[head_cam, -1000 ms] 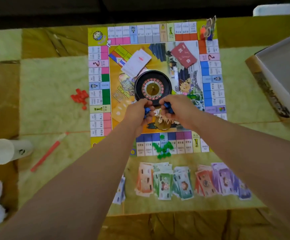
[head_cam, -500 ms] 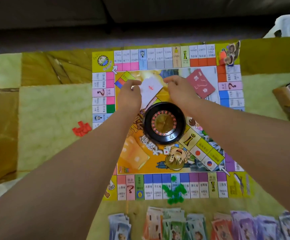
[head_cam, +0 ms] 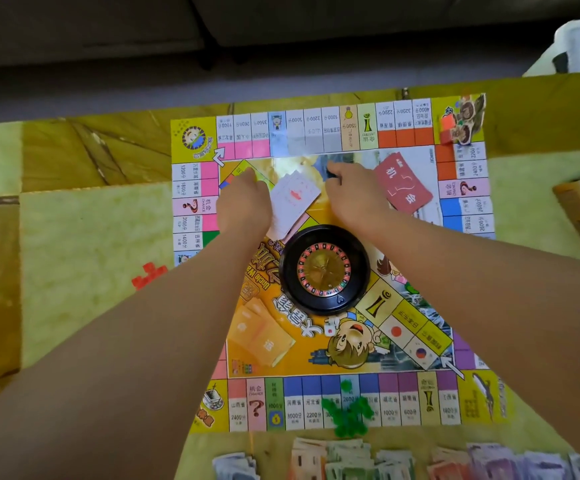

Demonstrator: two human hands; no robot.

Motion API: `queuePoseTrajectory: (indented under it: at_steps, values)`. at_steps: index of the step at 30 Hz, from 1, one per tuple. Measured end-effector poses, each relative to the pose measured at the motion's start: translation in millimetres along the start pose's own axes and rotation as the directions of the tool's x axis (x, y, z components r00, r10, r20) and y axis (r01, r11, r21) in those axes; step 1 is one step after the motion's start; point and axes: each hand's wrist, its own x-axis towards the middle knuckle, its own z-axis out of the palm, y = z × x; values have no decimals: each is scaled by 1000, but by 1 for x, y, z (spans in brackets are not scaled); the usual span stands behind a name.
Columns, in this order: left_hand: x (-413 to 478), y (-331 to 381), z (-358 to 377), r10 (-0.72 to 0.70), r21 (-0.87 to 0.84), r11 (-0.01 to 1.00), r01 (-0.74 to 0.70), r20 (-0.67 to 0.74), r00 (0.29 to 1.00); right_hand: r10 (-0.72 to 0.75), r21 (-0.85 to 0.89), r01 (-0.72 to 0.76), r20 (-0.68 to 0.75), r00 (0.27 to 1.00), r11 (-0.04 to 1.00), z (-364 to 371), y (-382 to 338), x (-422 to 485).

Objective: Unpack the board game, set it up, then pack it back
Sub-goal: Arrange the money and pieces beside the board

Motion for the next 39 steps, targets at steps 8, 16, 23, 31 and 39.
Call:
queuePoseTrajectory:
  at_steps: [8, 16, 23, 31, 39]
  values:
    - [-17, -9, 7, -23, -1, 1000, 23, -84, 996, -3, 101, 2, 11, 1000, 995, 1, 12, -17]
    - [-8, 3, 9, 5, -7, 1000, -6, -142, 990, 87, 125, -77, -83, 993, 989, -1, 6, 0]
    - [25, 27, 21, 213, 27, 977, -212, -37, 976, -15, 69, 20, -71, 997, 997, 2, -6, 39]
    - [43, 40, 29, 418, 162, 901, -403, -65, 906, -37, 197, 77, -200, 979, 977, 13, -11, 67]
    - [41, 41, 34, 443, 164, 890, -426, -84, 892, -250, -40, 249, -270, 930, 968, 23, -6, 57]
